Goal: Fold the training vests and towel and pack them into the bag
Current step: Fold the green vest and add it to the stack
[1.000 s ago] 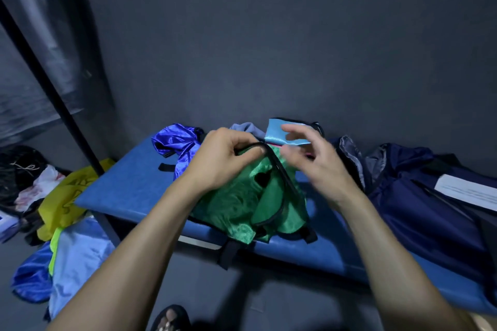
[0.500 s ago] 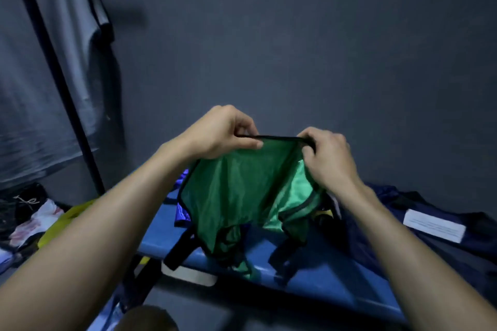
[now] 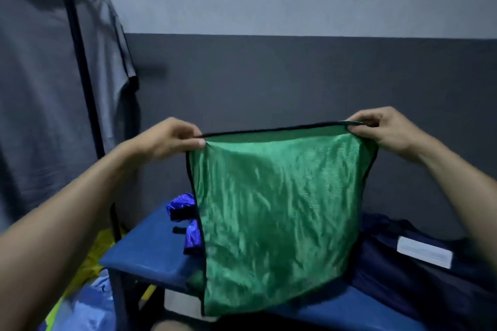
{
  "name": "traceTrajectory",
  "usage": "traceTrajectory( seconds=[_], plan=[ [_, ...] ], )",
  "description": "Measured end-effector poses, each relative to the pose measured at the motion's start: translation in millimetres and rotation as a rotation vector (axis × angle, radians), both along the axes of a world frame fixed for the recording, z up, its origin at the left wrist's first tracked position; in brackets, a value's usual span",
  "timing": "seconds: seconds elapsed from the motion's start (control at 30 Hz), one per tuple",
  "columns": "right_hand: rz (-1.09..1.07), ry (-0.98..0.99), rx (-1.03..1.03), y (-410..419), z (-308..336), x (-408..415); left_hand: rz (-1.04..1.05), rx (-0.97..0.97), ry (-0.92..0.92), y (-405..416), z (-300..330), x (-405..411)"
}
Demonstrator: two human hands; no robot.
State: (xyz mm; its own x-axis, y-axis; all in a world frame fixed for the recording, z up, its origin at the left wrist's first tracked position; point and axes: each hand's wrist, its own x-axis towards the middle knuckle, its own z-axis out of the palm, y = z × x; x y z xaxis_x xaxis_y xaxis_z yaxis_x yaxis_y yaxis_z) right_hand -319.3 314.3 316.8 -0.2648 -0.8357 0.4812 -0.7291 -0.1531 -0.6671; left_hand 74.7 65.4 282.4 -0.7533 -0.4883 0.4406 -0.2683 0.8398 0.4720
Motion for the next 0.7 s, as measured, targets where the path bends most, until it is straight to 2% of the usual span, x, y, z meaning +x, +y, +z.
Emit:
traceTrajectory(
  seconds=[0.07,0.13,0.27,0.47,0.57,0.63,0.7],
  plan=[
    [0.034,-0.094,-0.034,6.7,2.5,-1.5,-0.110,0.232,0.200,11.8,17.0,4.4],
    [0.076,-0.175,-0.046,11.3,1.3,-1.8,-0.175,0.327,0.215,17.2,30.5,8.1],
    [0.086,-0.288,-0.046,15.6,-6.3,-4.3,-0.158,0.294,0.132,10.6,39.2,16.6],
    [0.192,-0.406,-0.029,13.7,-8.5,1.0,-0.079,0.260,0.222,4.3,35.9,21.6],
    [0.202,-0.255,-0.023,11.8,-11.0,5.4,0.002,0.194,0.339,1.5,32.9,17.5],
    [0.176,-0.099,-0.039,10.1,-10.9,8.7,0.045,0.105,0.421,-2.0,34.1,16.6],
    [0.158,-0.028,-0.069,8.6,-8.4,12.8,0.074,-0.008,0.484,-7.9,38.4,17.5]
  ],
)
